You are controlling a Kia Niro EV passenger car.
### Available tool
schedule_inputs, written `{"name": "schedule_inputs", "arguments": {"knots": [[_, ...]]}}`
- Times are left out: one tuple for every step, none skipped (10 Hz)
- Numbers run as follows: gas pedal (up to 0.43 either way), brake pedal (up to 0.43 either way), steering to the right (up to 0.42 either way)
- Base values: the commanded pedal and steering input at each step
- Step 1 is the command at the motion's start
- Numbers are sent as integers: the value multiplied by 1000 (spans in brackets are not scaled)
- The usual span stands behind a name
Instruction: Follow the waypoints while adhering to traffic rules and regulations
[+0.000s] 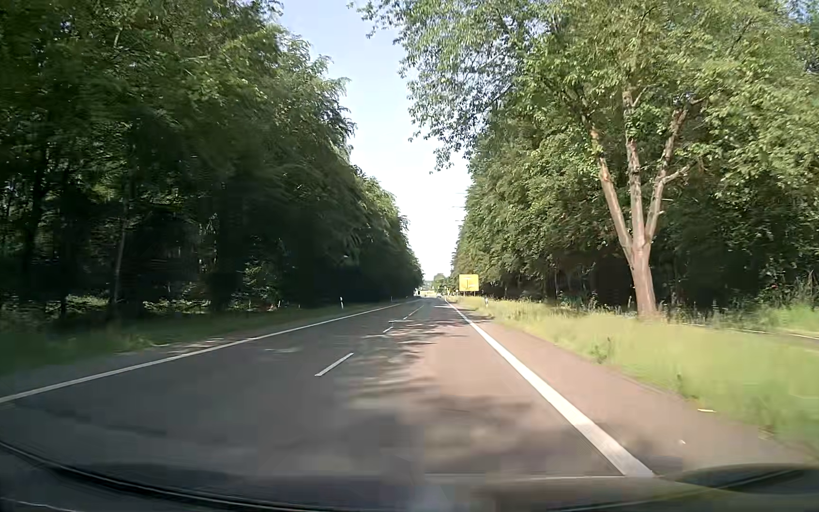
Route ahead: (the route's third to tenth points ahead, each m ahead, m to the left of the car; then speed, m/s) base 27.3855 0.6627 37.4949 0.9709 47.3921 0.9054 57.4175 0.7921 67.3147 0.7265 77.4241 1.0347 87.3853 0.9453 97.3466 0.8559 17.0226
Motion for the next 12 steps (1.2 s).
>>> {"name": "schedule_inputs", "arguments": {"knots": [[98, 30, 0], [110, 30, 1], [110, 30, 0], [110, 30, 0], [110, 30, 0], [110, 30, 1], [110, 24, 0], [110, 30, 0], [110, 30, 0], [110, 24, 0], [110, 24, 0], [110, 30, 0]]}}
